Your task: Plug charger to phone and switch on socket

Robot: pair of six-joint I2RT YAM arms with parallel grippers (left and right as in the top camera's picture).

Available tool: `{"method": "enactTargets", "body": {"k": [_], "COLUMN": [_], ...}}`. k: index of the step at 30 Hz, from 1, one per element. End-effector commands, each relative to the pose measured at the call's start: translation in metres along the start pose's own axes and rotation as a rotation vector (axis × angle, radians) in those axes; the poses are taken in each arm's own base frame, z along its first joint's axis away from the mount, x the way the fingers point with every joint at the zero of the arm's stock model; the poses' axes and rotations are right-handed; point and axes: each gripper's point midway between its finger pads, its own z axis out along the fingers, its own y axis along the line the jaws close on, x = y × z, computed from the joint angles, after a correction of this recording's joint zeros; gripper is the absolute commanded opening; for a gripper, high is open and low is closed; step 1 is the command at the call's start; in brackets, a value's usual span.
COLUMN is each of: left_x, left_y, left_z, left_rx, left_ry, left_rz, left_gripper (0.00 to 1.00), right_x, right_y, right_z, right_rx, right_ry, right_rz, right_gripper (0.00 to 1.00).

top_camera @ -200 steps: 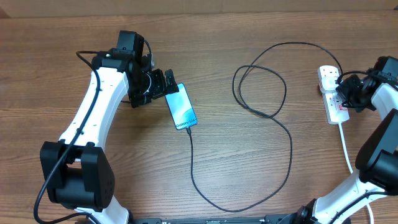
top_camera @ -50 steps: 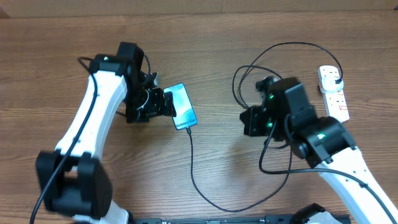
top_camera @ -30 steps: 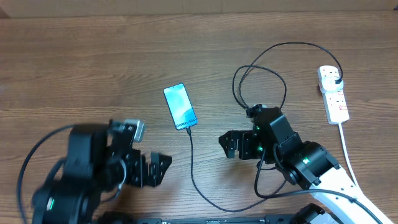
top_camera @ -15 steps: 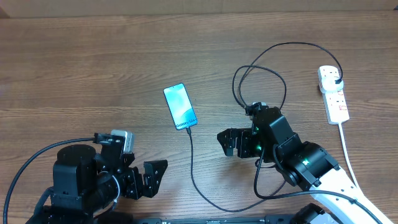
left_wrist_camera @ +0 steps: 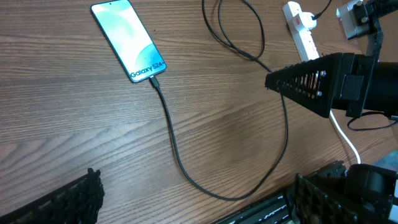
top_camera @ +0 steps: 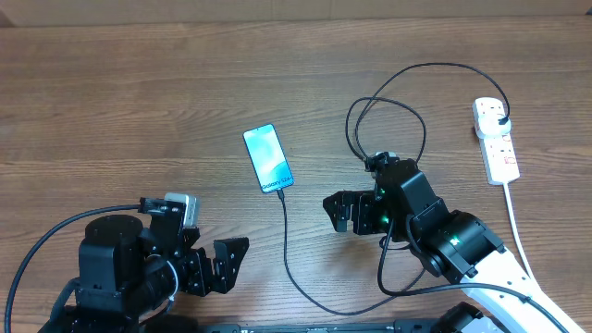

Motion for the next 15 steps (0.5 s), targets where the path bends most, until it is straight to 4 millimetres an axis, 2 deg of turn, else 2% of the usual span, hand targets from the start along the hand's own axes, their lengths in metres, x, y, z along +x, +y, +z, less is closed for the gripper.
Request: {"method": "enactTargets", "body": {"k": [1,8,15], "left_x": [0.001,0.01,-0.008], "left_y": [0.001,0.009,0.012], "left_z": [0.001,-0.006,-0.031], "left_rx": [-0.006,-0.056,-0.1], "left_ry": [0.004,-0.006,-0.249], "left_rz": [-0.016,-0.016,0.067], "left_gripper": [1.0,1.0,1.0], "right_x": [-0.004,-0.004,-0.004], "right_y": [0.001,0.001,0.001], "right_z": [-0.004,-0.004,-0.004], "right_rx": [0.0,0.001,0.0], "right_ry": [-0.026,-0.026,-0.026], "right_rz": [-0.001,-0.001,-0.001], "right_gripper": [1.0,1.0,1.0]}}
